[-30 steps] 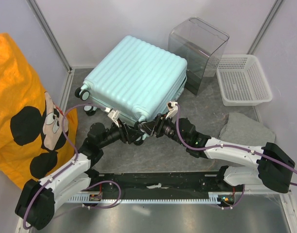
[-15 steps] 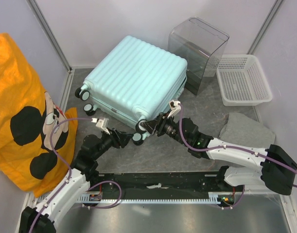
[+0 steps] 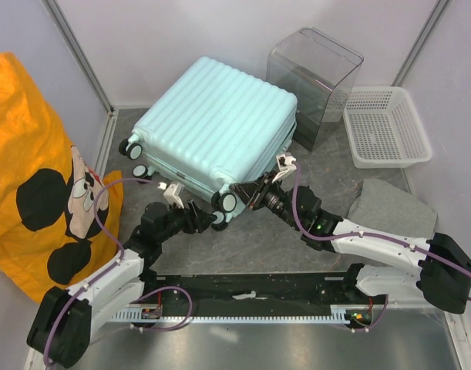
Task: Open, take out, and arrange the luggage
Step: Unzip the luggage at the center of the board.
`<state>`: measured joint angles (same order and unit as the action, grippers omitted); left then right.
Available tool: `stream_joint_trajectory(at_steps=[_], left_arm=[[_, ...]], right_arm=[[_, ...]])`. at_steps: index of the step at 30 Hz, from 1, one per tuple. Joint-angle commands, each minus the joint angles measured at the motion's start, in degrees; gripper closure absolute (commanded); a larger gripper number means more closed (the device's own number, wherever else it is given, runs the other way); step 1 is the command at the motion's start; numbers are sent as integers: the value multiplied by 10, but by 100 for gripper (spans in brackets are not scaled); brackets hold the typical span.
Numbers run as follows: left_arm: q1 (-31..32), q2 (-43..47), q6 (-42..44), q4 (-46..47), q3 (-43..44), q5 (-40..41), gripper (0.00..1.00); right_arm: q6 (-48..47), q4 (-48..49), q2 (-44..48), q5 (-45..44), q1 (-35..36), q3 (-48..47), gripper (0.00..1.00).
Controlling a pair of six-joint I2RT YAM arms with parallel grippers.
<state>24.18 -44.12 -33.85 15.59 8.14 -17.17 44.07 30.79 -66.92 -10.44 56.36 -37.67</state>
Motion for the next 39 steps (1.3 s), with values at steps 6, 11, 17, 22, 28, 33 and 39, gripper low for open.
stream_joint_trajectory(at_steps=[6, 11, 17, 22, 28, 33, 39], left_arm=[[1, -98, 19, 190, 37, -74, 36], [5, -148, 19, 235, 42, -85, 36], [7, -192, 12, 291, 50, -96, 37], [9, -231, 7, 334, 62, -149, 41], [9, -264, 9, 353, 67, -182, 46], [9, -264, -5, 371, 62, -180, 58], [9, -258, -24, 362, 58, -140, 74]], right_arm=[[-10, -31, 51, -28, 0, 11, 44], [-9, -21, 44, -25, 0, 15, 38], [-9, -11, 30, -12, -1, 12, 37], [-11, -10, 27, -10, 0, 12, 36], [-14, -14, 30, -11, 0, 12, 35], [-18, -19, 33, -13, 0, 13, 35], [-18, -18, 28, -5, 0, 10, 35]])
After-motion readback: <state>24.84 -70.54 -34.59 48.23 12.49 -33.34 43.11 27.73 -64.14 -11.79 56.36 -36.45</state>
